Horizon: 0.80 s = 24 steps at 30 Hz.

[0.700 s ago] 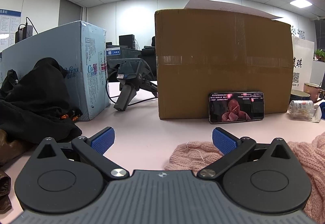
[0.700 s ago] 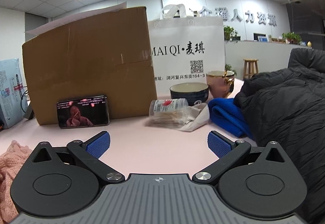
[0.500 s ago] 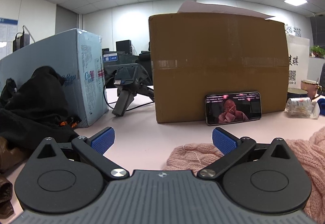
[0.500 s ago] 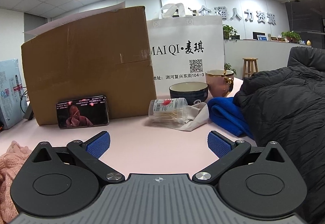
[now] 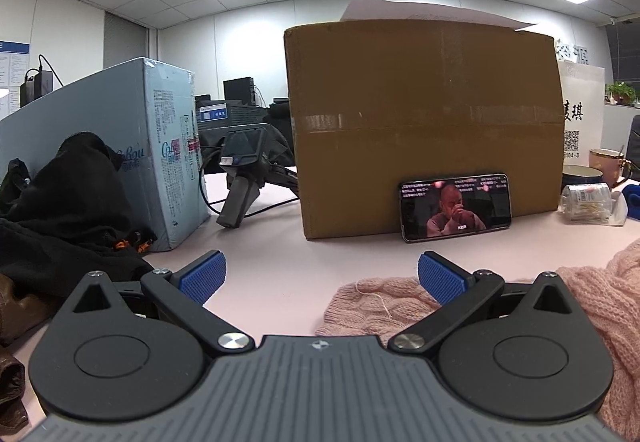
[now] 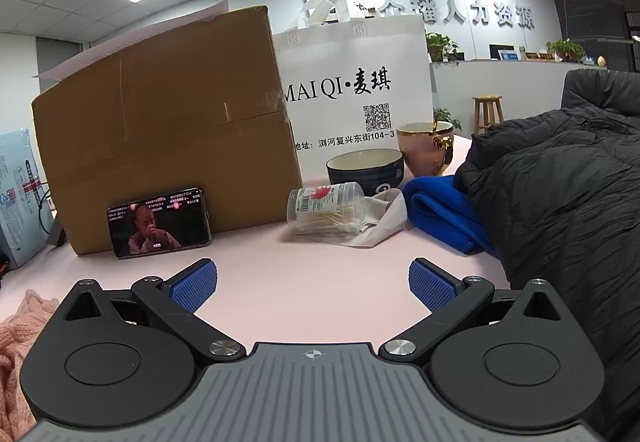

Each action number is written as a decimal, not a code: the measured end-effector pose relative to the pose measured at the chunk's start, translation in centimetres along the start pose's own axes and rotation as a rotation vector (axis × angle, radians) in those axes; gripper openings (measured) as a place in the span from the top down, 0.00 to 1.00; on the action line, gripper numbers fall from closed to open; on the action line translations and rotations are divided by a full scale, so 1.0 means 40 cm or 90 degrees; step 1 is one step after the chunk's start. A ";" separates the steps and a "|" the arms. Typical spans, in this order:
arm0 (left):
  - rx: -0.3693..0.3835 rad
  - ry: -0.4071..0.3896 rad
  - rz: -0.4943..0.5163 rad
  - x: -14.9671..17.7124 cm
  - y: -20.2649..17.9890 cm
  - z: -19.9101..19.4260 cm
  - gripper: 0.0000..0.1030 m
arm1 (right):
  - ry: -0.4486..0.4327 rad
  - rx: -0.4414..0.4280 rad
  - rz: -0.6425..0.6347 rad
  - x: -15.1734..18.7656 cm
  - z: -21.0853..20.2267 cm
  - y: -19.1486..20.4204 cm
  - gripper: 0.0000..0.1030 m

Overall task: Fold clothes
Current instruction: 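Move both grippers toward the pink knit sweater on the table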

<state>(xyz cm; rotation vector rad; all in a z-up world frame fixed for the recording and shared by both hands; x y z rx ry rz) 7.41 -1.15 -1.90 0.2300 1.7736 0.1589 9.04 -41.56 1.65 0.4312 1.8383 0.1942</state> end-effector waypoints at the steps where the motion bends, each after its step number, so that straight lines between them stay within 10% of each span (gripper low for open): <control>1: 0.003 0.003 -0.002 0.001 0.000 0.002 0.00 | 0.002 -0.001 0.001 0.000 0.001 0.000 0.00; 24: 0.151 0.054 -0.027 0.020 -0.053 0.009 0.00 | 0.108 -0.152 0.026 0.054 -0.002 0.081 0.01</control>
Point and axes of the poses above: each gripper's, at about its wrist camera, not at the fingertips, and z roughly the way its jaws point, y to its left, x to its underside, the point moved 8 cm from there along z, roughly the way its jaws point, and after that the axes turned 8 degrees about z, right-handed, at the moved point
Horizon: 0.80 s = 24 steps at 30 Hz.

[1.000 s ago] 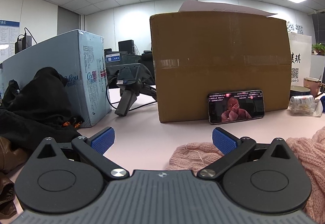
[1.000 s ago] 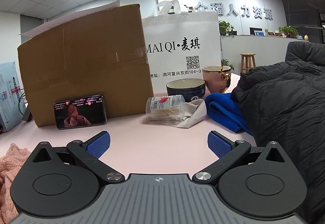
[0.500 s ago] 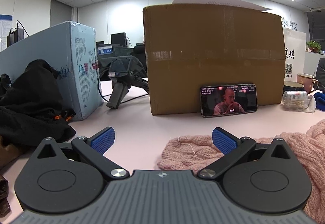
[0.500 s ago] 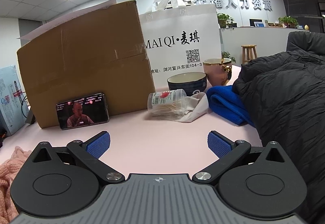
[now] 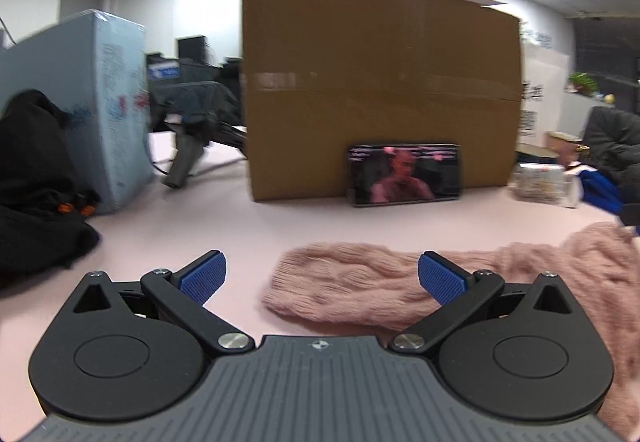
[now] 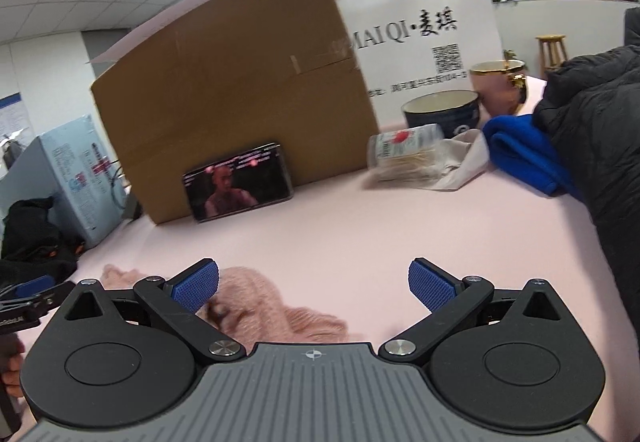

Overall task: Fold clothes
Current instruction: 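Move both grippers toward the pink knit sweater on the table, then grasp the sweater with the left gripper while the right gripper grasps another part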

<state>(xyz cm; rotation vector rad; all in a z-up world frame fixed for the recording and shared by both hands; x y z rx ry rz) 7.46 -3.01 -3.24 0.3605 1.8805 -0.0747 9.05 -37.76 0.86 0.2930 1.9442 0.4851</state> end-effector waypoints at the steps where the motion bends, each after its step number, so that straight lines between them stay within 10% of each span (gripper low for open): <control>1: 0.007 -0.005 0.003 -0.001 -0.006 -0.003 0.00 | -0.005 -0.005 -0.012 0.002 -0.004 0.012 0.02; 7: 0.055 -0.016 0.019 -0.009 -0.045 -0.008 0.00 | 0.023 -0.038 -0.012 0.018 -0.006 0.039 0.12; 10: 0.078 -0.028 -0.075 -0.019 -0.059 -0.036 0.05 | 0.053 -0.056 0.006 0.030 -0.001 0.042 0.19; 16: 0.213 0.085 -0.147 0.010 -0.175 -0.057 0.15 | 0.122 -0.106 0.004 0.072 -0.004 0.078 0.31; 24: 0.206 0.138 -0.104 0.055 -0.244 -0.060 0.67 | 0.120 -0.116 -0.017 0.085 -0.015 0.091 0.63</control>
Point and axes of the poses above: each gripper's, at about its wrist camera, not at the fingertips, and z roughly the way its jaws point, y to its left, x to its underside, the point moved 8 cm from there along z, roughly the way its jaws point, and after that the axes turned 8 degrees about z, right-handed, at the moved point
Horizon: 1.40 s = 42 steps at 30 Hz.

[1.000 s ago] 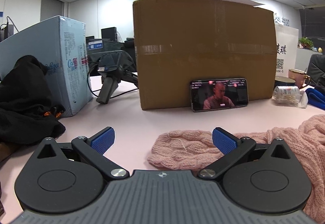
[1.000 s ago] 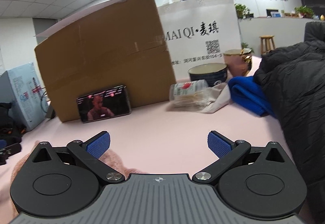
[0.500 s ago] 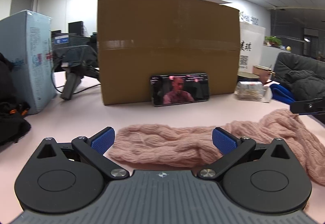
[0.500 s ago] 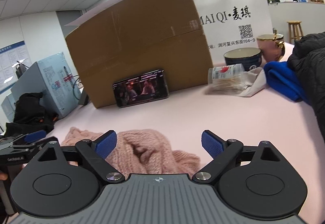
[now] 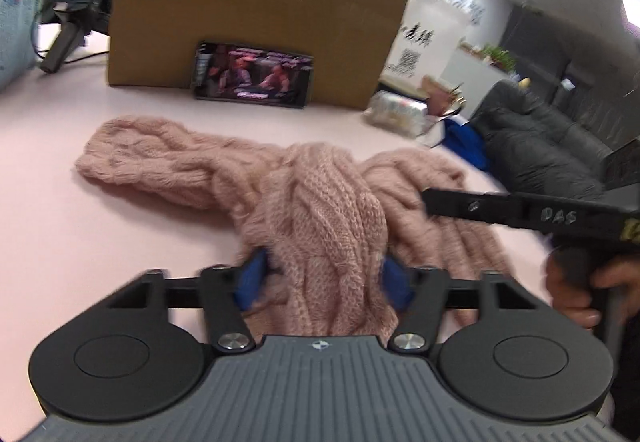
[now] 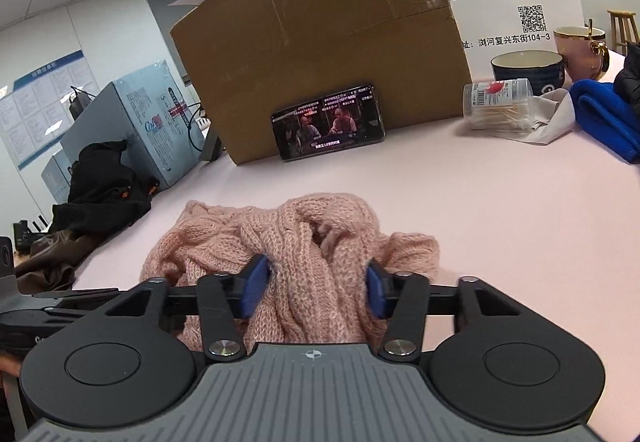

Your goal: Fold clothes

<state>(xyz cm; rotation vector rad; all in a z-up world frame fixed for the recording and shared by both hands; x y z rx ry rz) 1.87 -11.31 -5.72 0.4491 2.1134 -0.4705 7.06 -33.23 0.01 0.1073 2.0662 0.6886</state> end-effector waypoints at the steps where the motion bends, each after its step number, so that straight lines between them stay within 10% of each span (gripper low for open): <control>1: -0.002 -0.018 -0.004 -0.008 0.005 -0.015 0.69 | -0.003 -0.002 0.002 -0.002 -0.002 -0.001 0.64; 7: -0.165 -0.108 0.062 -0.025 0.059 -0.093 0.74 | -0.021 -0.011 -0.005 -0.004 -0.017 0.008 0.67; 18: -0.278 -0.213 0.011 -0.044 0.158 -0.278 0.93 | -0.080 -0.060 -0.011 -0.019 -0.066 0.030 0.79; 22: -0.242 -0.207 -0.023 -0.034 0.175 -0.304 0.93 | -0.095 -0.060 -0.010 -0.025 -0.080 0.036 0.79; 25: -0.197 -0.164 -0.007 -0.027 0.138 -0.256 0.74 | -0.109 -0.053 -0.009 -0.031 -0.086 0.031 0.79; 27: -0.165 -0.130 0.018 -0.022 0.100 -0.206 0.32 | -0.119 -0.049 -0.003 -0.036 -0.093 0.024 0.79; 33: -0.112 -0.055 0.121 -0.027 0.012 -0.070 0.24 | -0.128 -0.055 0.021 -0.043 -0.104 0.007 0.79; 38: -0.075 -0.032 0.063 -0.019 0.052 -0.031 0.78 | -0.130 -0.058 0.041 -0.050 -0.108 -0.005 0.79; 42: -0.072 -0.073 0.047 -0.023 0.083 -0.079 0.89 | -0.116 -0.050 0.058 -0.050 -0.102 -0.015 0.73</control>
Point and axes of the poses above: each gripper's, at about its wrist camera, not at the fingertips, and z roughly the way its jaws point, y to its left, x to its underside, the point moved 8 cm from there along z, roughly the way its jaws point, and after that the axes turned 8 degrees about z, right-handed, at the moved point
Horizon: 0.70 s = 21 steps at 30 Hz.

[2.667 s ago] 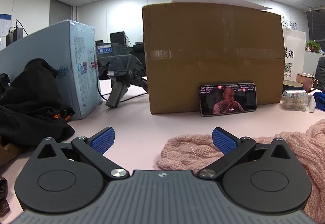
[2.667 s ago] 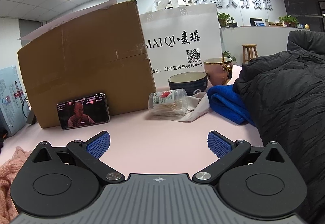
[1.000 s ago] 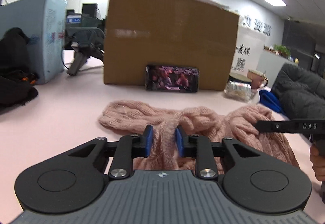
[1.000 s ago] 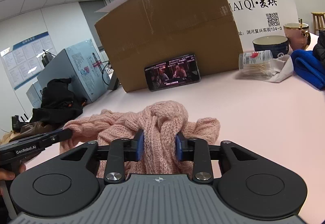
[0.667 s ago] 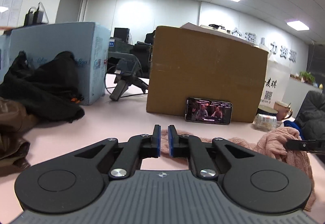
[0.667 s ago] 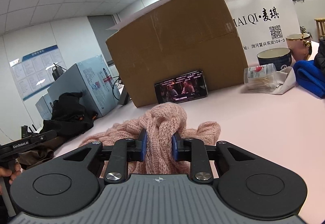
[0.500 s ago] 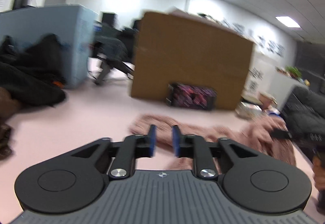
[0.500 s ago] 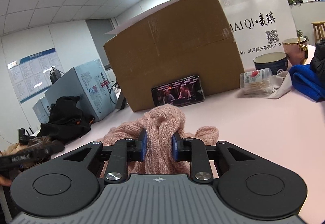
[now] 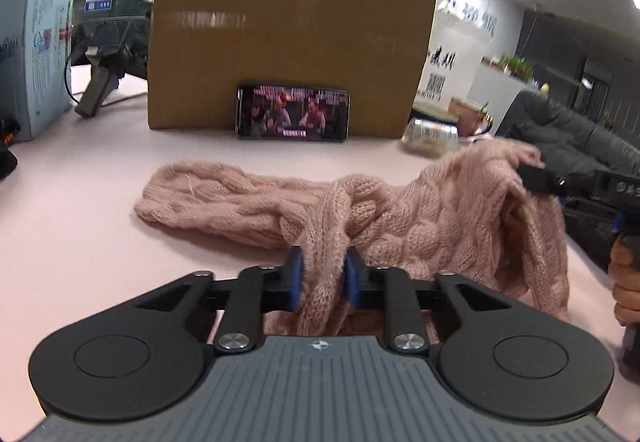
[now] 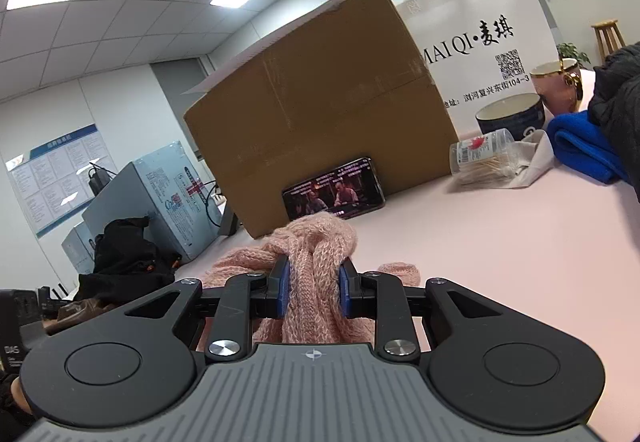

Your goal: Fold clothes

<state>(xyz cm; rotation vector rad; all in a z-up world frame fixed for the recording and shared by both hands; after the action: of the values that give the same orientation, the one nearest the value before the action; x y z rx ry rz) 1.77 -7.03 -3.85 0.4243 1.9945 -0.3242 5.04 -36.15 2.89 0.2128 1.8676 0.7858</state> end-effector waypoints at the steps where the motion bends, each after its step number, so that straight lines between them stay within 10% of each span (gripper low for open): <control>1: -0.009 -0.013 -0.005 -0.004 0.012 -0.019 0.90 | 0.011 0.002 0.001 0.004 0.003 0.000 0.61; 7: -0.117 -0.084 -0.039 -0.028 0.111 -0.145 0.91 | 0.048 -0.029 -0.040 0.032 0.006 0.041 0.31; 21: -0.345 -0.206 -0.068 -0.048 0.259 -0.432 0.91 | 0.188 -0.125 -0.226 0.190 0.013 0.173 0.26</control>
<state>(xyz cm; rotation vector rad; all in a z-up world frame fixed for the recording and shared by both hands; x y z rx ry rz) -6.83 9.00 5.01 -0.0774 1.6999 0.0866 0.78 -26.95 1.19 -0.3689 2.0095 0.7753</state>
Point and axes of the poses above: each gripper's, at about its wrist camera, not at the fingertips, and z roughly the way its jaws point, y to its left, x to its underside, the point moved 8 cm from there along z, roughly the way its jaws point, and after that the axes turned 8 degrees about z, right-handed, at the moved point
